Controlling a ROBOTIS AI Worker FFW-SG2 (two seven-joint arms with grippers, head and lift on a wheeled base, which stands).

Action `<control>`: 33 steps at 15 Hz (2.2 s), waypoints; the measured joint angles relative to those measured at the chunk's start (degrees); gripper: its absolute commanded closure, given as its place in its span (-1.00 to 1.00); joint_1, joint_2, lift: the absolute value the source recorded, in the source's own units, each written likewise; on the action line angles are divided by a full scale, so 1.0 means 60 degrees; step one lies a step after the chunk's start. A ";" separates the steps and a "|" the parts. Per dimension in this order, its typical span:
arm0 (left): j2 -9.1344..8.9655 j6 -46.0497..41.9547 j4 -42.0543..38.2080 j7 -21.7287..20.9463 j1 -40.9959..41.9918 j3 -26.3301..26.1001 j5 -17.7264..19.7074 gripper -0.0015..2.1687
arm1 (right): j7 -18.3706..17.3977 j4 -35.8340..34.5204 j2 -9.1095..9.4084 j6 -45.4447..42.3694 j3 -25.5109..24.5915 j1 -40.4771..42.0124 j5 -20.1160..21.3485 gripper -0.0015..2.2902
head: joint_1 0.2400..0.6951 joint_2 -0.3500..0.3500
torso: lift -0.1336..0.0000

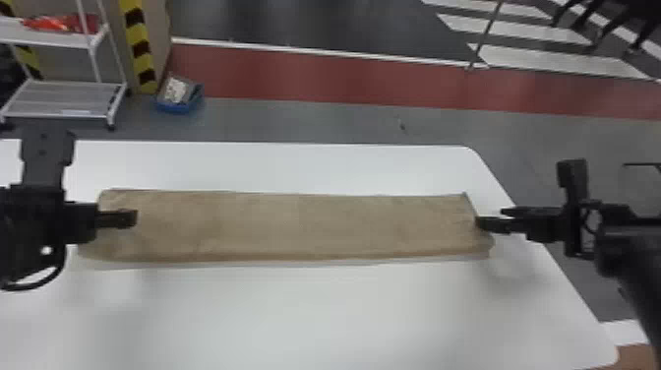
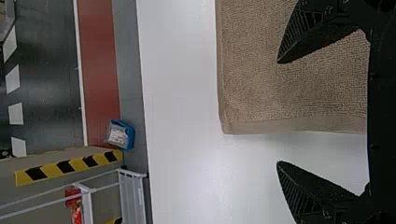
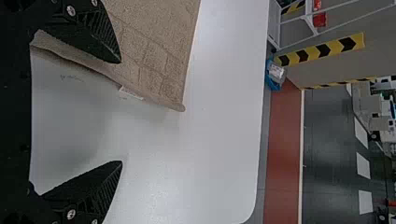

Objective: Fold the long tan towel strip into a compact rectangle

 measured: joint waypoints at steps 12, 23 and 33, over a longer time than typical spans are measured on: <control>0.0004 -0.0032 0.0063 0.0098 0.0012 0.0029 -0.0002 -0.79 | -0.0015 0.0000 0.0027 0.0077 0.0011 0.0000 -0.0014 -0.89 | 1.00 -0.57 | -0.91; 0.0016 -0.0476 0.0814 -0.0064 -0.0050 0.0000 -0.0107 -0.25 | -0.0012 0.0000 0.0056 0.0035 0.0011 0.0029 -0.0053 -0.89 | 1.00 -0.55 | -0.91; 0.0008 0.0895 -0.0530 0.0468 0.0003 0.0379 0.0682 0.27 | 0.0024 -0.0016 0.0069 0.0073 0.0011 0.0100 -0.0146 -0.89 | 1.00 -0.57 | -0.91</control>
